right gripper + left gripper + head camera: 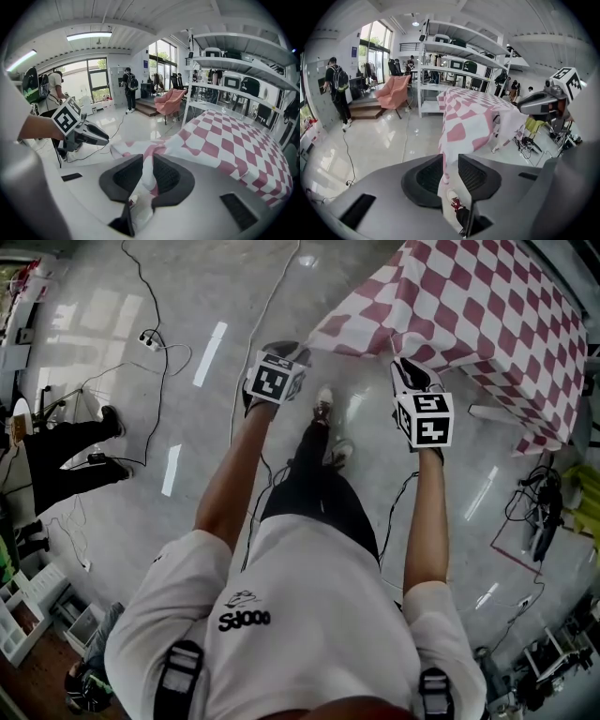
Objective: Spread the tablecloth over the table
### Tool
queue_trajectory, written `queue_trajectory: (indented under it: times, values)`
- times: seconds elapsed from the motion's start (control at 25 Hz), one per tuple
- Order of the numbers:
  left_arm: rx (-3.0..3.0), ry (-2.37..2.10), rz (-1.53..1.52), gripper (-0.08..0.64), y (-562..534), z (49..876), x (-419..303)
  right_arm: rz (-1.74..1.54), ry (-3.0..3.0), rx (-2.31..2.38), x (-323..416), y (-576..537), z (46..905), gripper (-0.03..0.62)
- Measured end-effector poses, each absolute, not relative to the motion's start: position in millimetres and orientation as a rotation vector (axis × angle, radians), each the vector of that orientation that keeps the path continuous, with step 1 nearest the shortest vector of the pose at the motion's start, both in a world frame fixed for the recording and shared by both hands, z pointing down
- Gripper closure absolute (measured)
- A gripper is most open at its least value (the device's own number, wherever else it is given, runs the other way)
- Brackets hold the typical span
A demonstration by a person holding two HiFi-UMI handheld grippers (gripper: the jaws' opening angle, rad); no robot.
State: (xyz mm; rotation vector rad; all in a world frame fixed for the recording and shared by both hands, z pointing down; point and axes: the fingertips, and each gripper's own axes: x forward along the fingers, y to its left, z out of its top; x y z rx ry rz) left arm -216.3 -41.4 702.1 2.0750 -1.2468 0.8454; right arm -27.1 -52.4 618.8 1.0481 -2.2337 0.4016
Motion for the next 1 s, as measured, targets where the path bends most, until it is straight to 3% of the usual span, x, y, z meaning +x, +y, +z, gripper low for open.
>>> queue_trajectory:
  times: [0.52, 1.0]
  values:
    - [2.163, -1.201, 0.794, 0.464, -45, 673, -181, 0.384, -2.224, 1.195, 9, -51, 587, 0.512]
    - [2.467, -1.152, 0.678, 0.513, -102, 543, -92, 0.287, -2.236, 1.484, 83, -88, 481, 0.563]
